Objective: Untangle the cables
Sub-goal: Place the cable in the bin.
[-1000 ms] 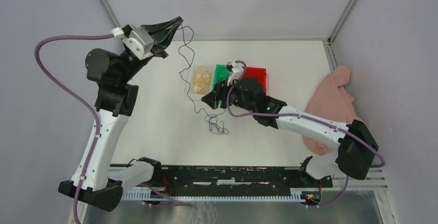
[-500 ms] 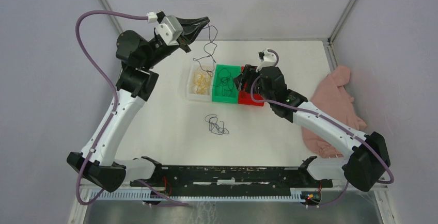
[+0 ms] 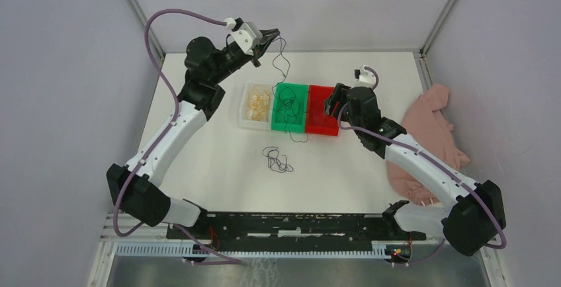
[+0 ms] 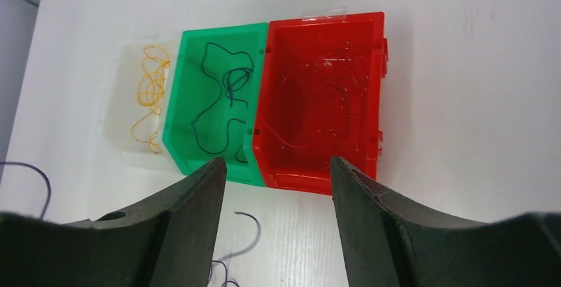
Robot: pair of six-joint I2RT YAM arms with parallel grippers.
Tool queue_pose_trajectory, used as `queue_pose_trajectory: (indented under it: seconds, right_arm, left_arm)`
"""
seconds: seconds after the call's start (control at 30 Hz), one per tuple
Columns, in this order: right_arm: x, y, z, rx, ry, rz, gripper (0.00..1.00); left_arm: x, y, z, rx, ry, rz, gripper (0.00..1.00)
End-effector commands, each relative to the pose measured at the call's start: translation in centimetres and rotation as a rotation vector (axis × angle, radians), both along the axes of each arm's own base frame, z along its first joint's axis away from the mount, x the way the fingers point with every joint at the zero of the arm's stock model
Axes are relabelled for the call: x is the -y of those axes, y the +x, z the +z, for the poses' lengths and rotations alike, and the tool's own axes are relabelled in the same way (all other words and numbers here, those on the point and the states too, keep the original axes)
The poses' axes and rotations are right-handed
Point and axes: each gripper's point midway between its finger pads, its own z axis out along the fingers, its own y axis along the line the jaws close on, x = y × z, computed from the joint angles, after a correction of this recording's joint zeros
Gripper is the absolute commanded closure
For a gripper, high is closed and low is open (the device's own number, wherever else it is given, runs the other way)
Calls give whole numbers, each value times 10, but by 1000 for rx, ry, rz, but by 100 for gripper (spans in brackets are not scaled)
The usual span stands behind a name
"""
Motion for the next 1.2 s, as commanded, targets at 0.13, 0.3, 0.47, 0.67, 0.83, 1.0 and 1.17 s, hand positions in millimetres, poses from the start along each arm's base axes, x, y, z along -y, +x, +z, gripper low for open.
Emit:
queue_pose_trajectory:
  seconds: [0.13,0.3,0.47,0.67,0.83,1.0,1.17]
  right_arm:
    - [12,1,-1,4,39,-58,35]
    - [10,0,-5,-6,50,-56,35]
    - [11,-1,-9,-17,50,-56,35]
    - [17,-5,-11,-19,49,-66,35]
    - [21,-7,-13,-24,53,-75,35]
    - [21,-7,-15,-30,58,-76,35]
    - [19,-7,-16,-36,71,-70,35]
  left_arm:
    - [1,3,43,124,-67,17,97]
    - [0,8,39,116,-65,35,97]
    - [-1,16,33,120,-43,65,97]
    - [3,31,15,119,16,85,97]
    - [7,41,9,127,39,93,97]
    - [4,48,12,148,46,130,97]
    - [-11,50,30,209,29,218,97]
